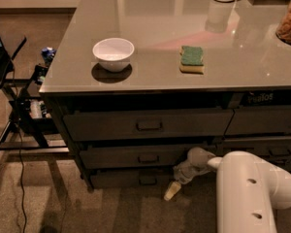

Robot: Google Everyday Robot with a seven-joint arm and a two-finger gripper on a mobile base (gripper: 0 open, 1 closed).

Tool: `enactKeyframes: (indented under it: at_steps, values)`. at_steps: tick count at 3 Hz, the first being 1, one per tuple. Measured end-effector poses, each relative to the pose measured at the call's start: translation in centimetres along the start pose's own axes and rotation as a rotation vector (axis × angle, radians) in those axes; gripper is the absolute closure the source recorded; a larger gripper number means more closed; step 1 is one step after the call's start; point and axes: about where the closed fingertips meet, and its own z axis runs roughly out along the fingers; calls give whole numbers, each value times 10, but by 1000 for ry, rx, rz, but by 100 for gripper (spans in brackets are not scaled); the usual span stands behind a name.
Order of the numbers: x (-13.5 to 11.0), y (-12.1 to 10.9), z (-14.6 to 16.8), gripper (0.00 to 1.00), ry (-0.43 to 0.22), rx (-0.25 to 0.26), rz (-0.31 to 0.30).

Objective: Open bottom drawer

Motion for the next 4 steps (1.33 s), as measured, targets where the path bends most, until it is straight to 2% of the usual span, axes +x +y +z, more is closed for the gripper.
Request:
enactKeyframes:
  at_steps: [1,2,3,4]
  values:
    - [1,2,9,0,19,-21,-1]
    - [0,2,8,0,19,-22,-1]
    - [10,34,0,0,48,-92,-2]
    - [26,77,-28,0,66,-162,12]
